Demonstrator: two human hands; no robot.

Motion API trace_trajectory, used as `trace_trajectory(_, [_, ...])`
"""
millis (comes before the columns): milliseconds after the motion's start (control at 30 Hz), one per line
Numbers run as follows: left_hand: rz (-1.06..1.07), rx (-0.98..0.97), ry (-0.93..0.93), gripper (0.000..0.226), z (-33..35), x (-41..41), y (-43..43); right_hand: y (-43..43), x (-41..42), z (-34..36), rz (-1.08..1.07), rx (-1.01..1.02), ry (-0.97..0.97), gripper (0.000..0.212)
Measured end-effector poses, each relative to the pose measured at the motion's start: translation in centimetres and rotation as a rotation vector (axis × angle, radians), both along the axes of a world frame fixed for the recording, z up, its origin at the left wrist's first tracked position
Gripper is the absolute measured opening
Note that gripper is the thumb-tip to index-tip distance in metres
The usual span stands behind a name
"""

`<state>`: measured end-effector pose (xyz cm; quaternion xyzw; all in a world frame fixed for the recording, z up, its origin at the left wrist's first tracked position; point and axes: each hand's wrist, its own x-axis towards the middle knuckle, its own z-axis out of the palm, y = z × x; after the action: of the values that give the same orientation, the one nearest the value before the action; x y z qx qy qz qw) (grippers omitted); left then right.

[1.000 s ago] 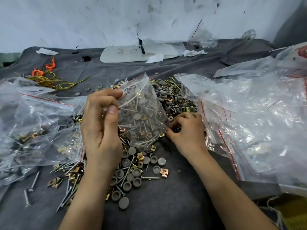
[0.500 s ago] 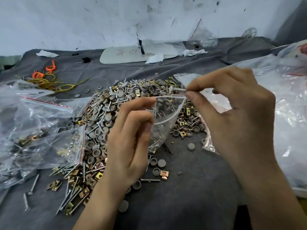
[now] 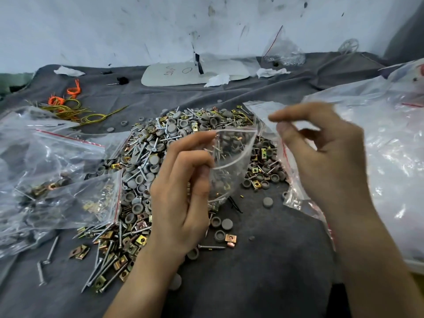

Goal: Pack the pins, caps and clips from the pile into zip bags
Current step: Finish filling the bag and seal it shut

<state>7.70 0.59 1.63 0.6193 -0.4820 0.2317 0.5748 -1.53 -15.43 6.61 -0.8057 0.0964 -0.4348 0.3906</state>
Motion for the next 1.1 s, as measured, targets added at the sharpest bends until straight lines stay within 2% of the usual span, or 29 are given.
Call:
trace_trajectory(67, [0.037, -0.046, 0.031, 0.015, -0.1, 0.2, 0.1, -0.9, 1.2, -1.9, -0.034, -0.008, 0.227, 0.017])
trace_trajectory(133, [0.07, -0.083, 0.059, 0.018, -0.1, 0.4, 0.2, -1.7, 2.1, -4.1, -0.042, -0.159, 0.452, 0.016])
trace_trajectory(233, [0.086, -0.12, 0.08, 0.022, 0.0, 0.6, 0.3, -2.1, 3.1, -6.1, -0.067, -0.329, 0.679, 0.017])
trace_trajectory(400, [0.085, -0.14, 0.085, 0.024, 0.1, 0.6, 0.3, -2.1, 4.1, -6.9, -0.122, -0.311, 0.778, 0.014])
trace_trajectory(467, [0.089, -0.139, 0.079, 0.024, 0.1, 0.6, 0.3, -2.2, 3.9, -7.0, -0.12, -0.349, 0.754, 0.013])
trace_trajectory(533, [0.089, -0.137, 0.078, 0.023, 0.2, 0.7, 0.3, -1.9, 3.4, -6.7, -0.145, -0.292, 0.642, 0.012])
trace_trajectory(600, [0.087, -0.14, 0.08, 0.022, 0.2, 0.6, 0.3, -1.4, 2.6, -5.3, -0.173, -0.112, 0.442, 0.015])
trace_trajectory(667, [0.078, -0.124, 0.075, 0.019, 0.1, 0.3, 0.1, -0.8, 1.5, -2.9, -0.186, 0.001, 0.154, 0.02])
trace_trajectory(767, [0.063, -0.07, 0.017, 0.013, -0.2, -0.2, -0.3, 1.0, -0.6, 0.6, -0.144, -0.08, -0.126, 0.015])
trace_trajectory(833, [0.041, -0.043, -0.026, 0.012, -0.3, -0.5, -0.5, 2.4, -1.3, 1.9, -0.106, -0.244, -0.144, 0.01])
trace_trajectory(933, [0.041, -0.031, -0.085, 0.012, -0.4, -0.6, -0.6, 3.2, -1.2, 2.1, -0.084, -0.464, -0.063, 0.007])
trace_trajectory(1000, [0.048, -0.035, -0.08, 0.012, -0.4, -0.6, -0.7, 3.1, -1.0, 1.9, -0.072, -0.46, -0.02, 0.013])
trace_trajectory(1100, [0.075, -0.048, -0.05, 0.012, -0.3, -0.5, -0.6, 2.6, -1.2, 1.8, -0.049, -0.295, -0.044, 0.017])
